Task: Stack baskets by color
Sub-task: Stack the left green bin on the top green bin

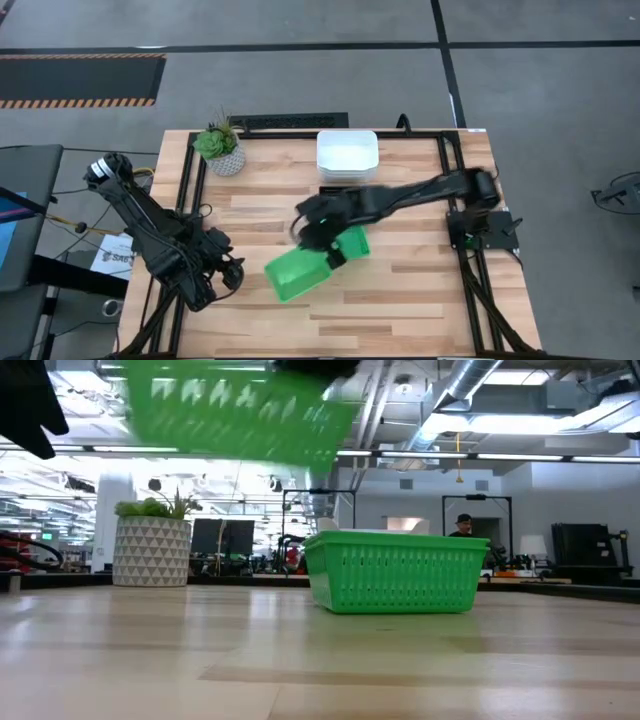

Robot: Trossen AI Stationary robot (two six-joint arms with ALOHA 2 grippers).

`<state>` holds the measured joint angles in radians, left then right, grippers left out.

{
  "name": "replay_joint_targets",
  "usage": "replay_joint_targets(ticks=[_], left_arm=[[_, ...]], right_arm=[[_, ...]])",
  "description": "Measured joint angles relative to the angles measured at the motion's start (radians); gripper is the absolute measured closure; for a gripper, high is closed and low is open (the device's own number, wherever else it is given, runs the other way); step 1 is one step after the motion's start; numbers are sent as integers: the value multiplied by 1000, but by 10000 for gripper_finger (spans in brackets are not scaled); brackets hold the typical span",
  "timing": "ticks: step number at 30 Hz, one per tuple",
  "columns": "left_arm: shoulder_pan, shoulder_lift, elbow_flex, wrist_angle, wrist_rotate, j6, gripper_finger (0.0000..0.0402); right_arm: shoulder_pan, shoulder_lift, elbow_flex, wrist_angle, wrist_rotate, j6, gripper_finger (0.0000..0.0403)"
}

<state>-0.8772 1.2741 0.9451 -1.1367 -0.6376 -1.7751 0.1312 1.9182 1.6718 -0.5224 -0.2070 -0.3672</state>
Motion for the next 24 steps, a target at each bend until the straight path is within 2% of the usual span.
replay_joint_targets(ticks=[5, 9, 13, 16, 20, 24], left_arm=[[0, -14, 0, -3, -35, 22, 178], [0, -14, 0, -7, -75, 26, 178], [2, -14, 0, -9, -118, 27, 178], [2, -14, 0, -9, -137, 27, 178], [12, -14, 0, -9, -137, 23, 178], [20, -14, 0, -6, -141, 19, 178]], right_arm=[[-17, -233, -39, -203, 18, 40, 398], [-35, -436, -174, -252, 69, 146, 398], [-35, -625, -418, -116, 144, 243, 394], [-42, -709, -612, 60, 184, 287, 396], [-73, -726, -786, 299, 196, 304, 393], [-122, -674, -848, 366, 192, 258, 387]])
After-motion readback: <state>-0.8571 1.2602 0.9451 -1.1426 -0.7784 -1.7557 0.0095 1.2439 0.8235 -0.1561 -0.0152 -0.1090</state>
